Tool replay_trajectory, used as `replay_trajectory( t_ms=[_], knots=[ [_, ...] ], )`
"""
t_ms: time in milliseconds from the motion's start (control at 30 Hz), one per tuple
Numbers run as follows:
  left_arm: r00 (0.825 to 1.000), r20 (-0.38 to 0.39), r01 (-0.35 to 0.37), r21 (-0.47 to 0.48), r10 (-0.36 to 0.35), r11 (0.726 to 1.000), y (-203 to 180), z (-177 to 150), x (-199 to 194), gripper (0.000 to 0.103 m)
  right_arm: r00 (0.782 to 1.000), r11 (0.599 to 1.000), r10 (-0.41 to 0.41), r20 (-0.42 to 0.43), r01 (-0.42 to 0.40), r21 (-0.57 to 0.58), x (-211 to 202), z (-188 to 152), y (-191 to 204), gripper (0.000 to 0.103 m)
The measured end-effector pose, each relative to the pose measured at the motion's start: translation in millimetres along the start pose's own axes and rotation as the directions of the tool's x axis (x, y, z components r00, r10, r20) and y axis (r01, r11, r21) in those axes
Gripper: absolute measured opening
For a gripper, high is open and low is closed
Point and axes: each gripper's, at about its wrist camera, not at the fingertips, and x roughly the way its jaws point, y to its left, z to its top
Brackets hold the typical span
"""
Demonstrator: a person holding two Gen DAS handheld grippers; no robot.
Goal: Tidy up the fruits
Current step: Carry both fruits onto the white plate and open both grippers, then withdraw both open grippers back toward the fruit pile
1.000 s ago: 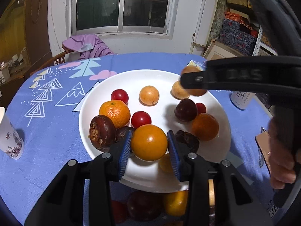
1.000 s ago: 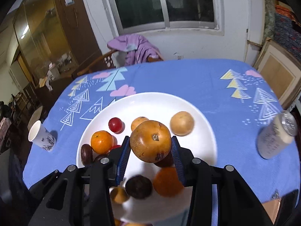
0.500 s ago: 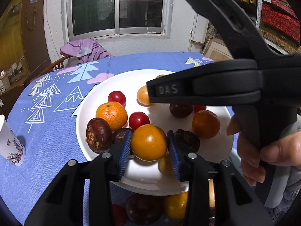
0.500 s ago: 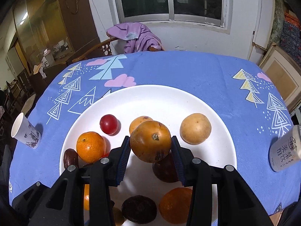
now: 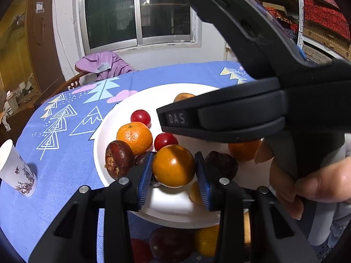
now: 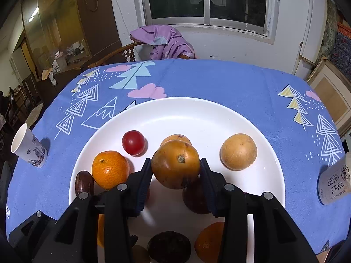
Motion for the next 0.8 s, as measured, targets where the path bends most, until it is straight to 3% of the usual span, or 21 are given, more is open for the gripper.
replay_trajectory(
  t_ms=[300,367,433,633,800],
  knots=[
    [1.0,0.005,-0.002,-0.008,0.002,1.0,0,-1,-1,0.044,1.0,1.0,0.009,0.007,-0.009,0.006,-2,-1,-2,0.047],
    [1.0,0.024,-0.011,-0.015,0.011,1.0,2,-2,-6,0.068,1.0,1.0,0.01,0.026,-0.01,0.021,-7,0,-4,0.056],
    [0.997,0.064,-0.038,-0.02,0.039,0.999,2,-1,-14,0.075,0.999,1.0,0.005,0.045,-0.006,0.022,-14,1,-6,0.06],
    [0.997,0.076,-0.03,-0.038,0.033,0.999,2,0,-29,0.077,0.996,0.999,-0.003,0.084,0.0,0.039,-47,-2,-12,0.06],
    [0.995,0.082,-0.054,-0.061,0.059,0.997,11,-8,-59,0.081,0.991,0.997,0.016,0.136,-0.027,0.075,-97,-33,-21,0.06]
  ],
)
